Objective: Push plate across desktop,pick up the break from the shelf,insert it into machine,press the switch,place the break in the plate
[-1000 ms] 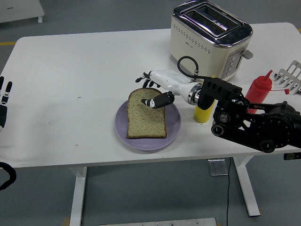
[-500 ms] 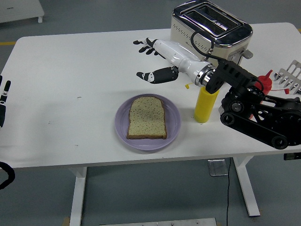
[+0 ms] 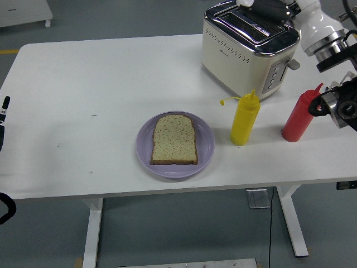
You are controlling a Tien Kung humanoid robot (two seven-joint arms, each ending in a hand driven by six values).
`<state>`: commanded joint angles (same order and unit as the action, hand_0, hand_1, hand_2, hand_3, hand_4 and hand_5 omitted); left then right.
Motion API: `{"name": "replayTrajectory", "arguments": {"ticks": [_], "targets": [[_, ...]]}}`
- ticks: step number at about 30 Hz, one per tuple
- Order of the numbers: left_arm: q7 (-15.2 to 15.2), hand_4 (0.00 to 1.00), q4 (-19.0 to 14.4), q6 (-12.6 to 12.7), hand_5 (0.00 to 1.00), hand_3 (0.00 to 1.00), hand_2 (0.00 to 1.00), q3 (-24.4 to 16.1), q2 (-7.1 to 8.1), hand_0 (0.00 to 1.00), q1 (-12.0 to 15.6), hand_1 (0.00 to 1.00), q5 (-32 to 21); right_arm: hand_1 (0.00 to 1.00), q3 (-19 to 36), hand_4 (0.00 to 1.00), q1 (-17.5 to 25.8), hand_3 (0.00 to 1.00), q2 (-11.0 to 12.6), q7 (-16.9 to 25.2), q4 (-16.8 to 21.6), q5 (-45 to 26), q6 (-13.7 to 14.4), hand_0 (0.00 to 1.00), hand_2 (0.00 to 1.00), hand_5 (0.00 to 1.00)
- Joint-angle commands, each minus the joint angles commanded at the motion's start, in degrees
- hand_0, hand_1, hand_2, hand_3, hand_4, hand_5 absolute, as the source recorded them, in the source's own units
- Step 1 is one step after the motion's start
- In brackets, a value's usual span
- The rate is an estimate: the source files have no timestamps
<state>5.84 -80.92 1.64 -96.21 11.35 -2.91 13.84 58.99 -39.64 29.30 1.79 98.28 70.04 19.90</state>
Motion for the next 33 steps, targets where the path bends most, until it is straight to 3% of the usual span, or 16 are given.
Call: {"name": "replayTrajectory", "arguments": {"ticks": [8, 10, 20, 27, 33], "targets": [[0.0, 0.631, -0.1, 0.0, 0.998, 0.802, 0.921, -0.9, -0.06, 0.816, -0.1, 0.855, 0.1, 0.786, 16.4, 0.481, 11.5, 0.791, -1.1, 3.2, -1.6, -16.4, -4.8, 0.808, 0.800, 0.465], [0.0, 0.630, -0.2, 0.0, 0.998, 0.802, 0.921, -1.0, -0.10, 0.816, -0.1, 0.855, 0.1, 0.789, 20.5, 0.455, 14.6, 0.783, -1.9, 3.4, -2.4, -20.6, -5.7, 0.821, 0.803, 0.509], [-0.1, 0.631, -0.2, 0.0, 0.998, 0.802, 0.921, -1.1, -0.24, 0.816, 0.0, 0.856, 0.1, 0.789, 38.4, 0.448, 28.6, 0.779, -7.9, 2.1, -4.5, -37.9, -9.3, 0.816, 0.799, 0.516], [-0.1, 0.631, -0.3, 0.0, 0.998, 0.801, 0.921, -1.0, -0.20, 0.816, 0.2, 0.856, 0.2, 0.791, 47.0, 0.446, 36.0, 0.775, -12.2, 0.5, -5.3, -40.4, -10.9, 0.819, 0.800, 0.524], [-0.2, 0.631, -0.3, 0.0, 0.998, 0.801, 0.921, -0.6, -0.12, 0.817, 0.0, 0.855, 0.3, 0.792, 50.0, 0.442, 38.5, 0.774, -15.5, -0.1, -6.7, -40.7, -11.7, 0.823, 0.802, 0.532]]}}
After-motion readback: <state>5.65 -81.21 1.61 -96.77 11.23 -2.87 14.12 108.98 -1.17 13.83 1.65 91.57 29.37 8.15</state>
